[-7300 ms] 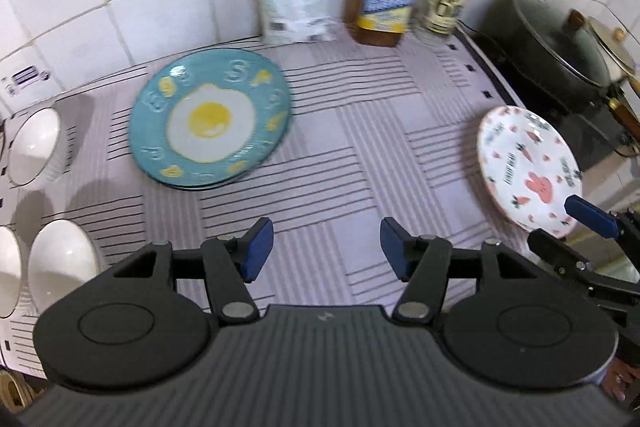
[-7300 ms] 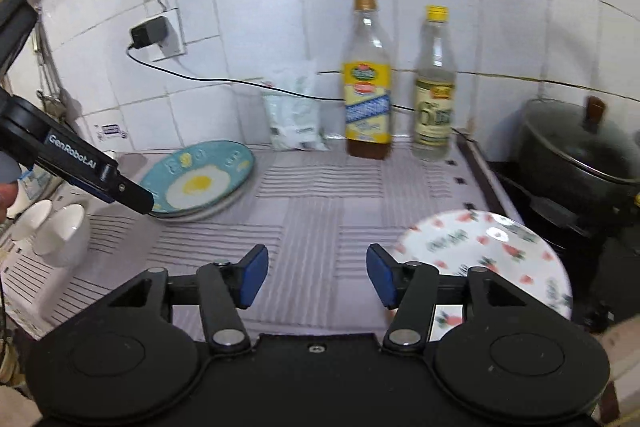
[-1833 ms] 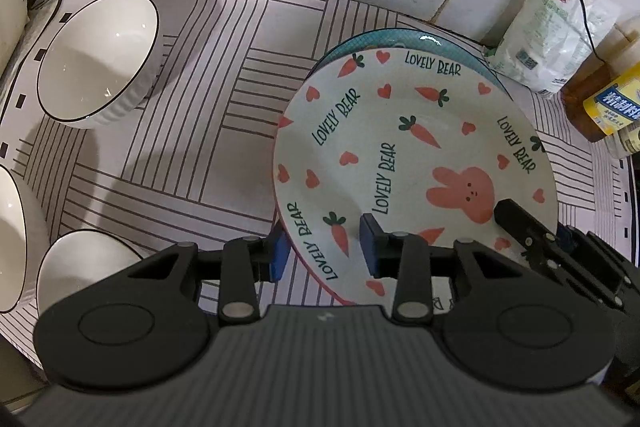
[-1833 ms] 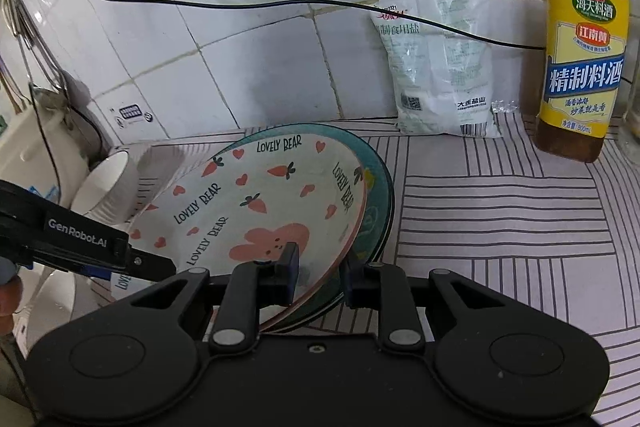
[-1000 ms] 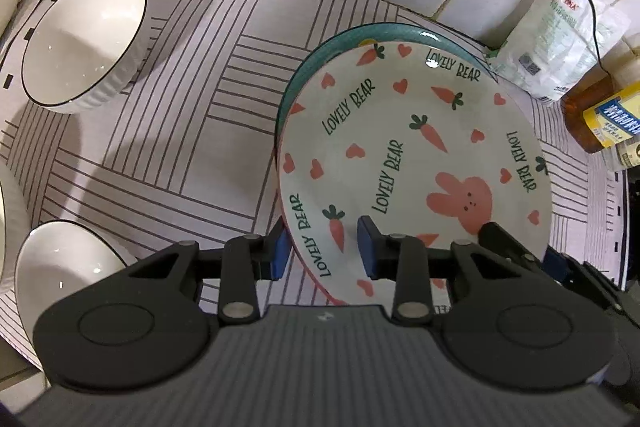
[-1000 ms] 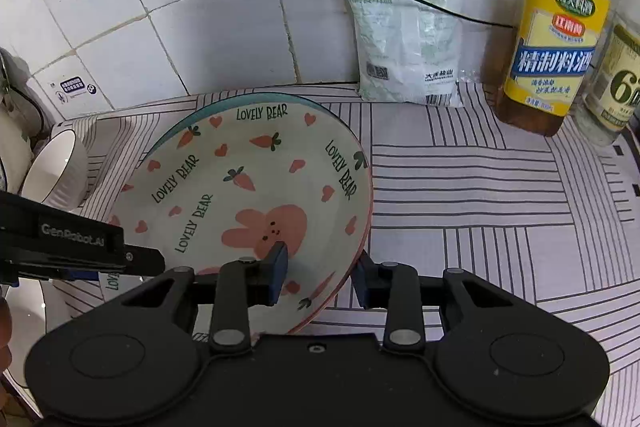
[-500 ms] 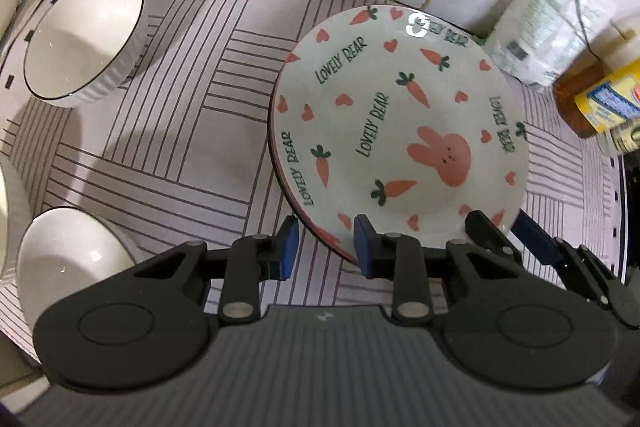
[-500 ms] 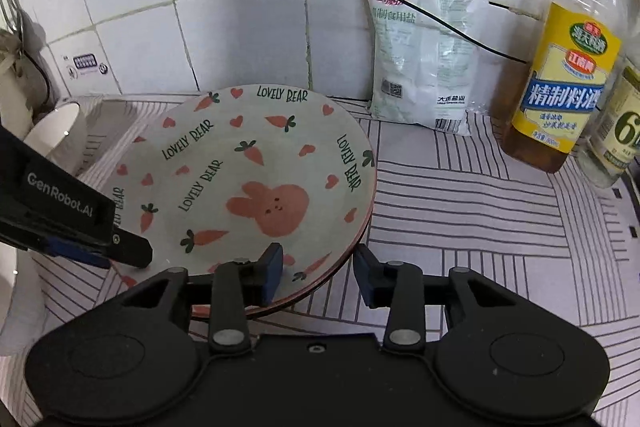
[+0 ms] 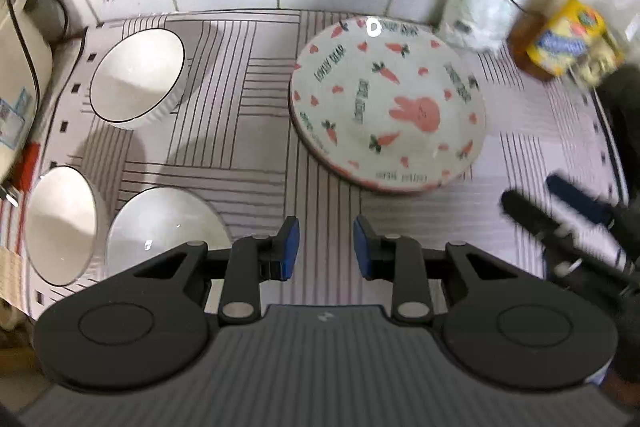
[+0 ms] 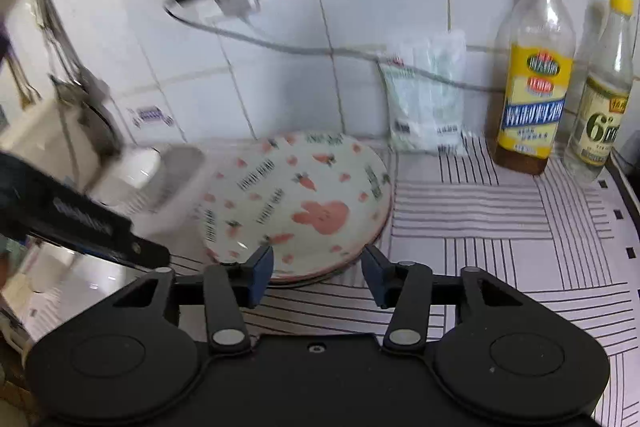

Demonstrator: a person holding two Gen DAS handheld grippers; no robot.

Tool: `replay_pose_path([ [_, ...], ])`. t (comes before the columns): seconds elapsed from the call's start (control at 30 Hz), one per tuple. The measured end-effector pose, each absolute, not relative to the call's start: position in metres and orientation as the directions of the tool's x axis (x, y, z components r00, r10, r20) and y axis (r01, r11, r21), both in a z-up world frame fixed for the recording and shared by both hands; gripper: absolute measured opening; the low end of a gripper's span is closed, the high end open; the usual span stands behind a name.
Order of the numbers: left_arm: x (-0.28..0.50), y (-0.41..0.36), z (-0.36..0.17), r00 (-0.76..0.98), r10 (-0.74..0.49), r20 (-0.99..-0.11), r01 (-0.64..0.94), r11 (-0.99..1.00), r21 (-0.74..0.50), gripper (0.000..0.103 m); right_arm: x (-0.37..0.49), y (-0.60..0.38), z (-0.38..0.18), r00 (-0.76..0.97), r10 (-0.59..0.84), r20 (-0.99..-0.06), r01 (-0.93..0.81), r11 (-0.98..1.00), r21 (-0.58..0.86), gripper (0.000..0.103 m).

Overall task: Organize plates and bowls
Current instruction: 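Open both grippers and pull back from the pink bunny plate, then move both grippers to the rim of a white black-rimmed bowl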

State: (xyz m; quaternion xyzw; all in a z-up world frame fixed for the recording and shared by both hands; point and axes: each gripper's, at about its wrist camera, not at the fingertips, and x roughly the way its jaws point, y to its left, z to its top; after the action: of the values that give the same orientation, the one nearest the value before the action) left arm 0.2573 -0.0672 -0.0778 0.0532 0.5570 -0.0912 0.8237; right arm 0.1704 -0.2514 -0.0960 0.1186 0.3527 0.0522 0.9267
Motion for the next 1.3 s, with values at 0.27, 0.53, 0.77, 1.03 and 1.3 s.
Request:
replay_pose_path([
  [0.27, 0.211, -0.057, -0.069, 0.371, -0.098, -0.924, 0.268, 0.963, 0.005, 0.029, 0.129, -0.233, -0.08, 0.763, 0.251, -0.596, -0.147, 0.965, 0.219, 0.065],
  [0.53, 0.183, -0.035, -0.057, 0.399, -0.079, -0.913, 0.212, 0.977, 0.008, 0.034, 0.106, -0.219, -0.076, 0.739, 0.307, -0.6, -0.202, 0.95, 0.238, 0.069],
  [0.77, 0.172, -0.006, -0.059, 0.405, -0.048, -0.913, 0.164, 0.986, 0.021, 0.046, 0.091, -0.208, -0.08, 0.713, 0.366, -0.597, -0.207, 0.925, 0.319, 0.07],
  [1.03, 0.161, 0.02, -0.067, 0.431, -0.016, -0.902, 0.12, 0.992, 0.039, 0.056, 0.085, -0.186, -0.091, 0.748, 0.335, -0.573, -0.202, 0.937, 0.284, 0.07],
  [1.3, 0.159, 0.037, -0.08, 0.488, 0.035, -0.872, 0.104, 0.99, 0.098, 0.071, 0.082, -0.16, -0.103, 0.754, 0.372, -0.542, -0.27, 0.927, 0.261, 0.071],
])
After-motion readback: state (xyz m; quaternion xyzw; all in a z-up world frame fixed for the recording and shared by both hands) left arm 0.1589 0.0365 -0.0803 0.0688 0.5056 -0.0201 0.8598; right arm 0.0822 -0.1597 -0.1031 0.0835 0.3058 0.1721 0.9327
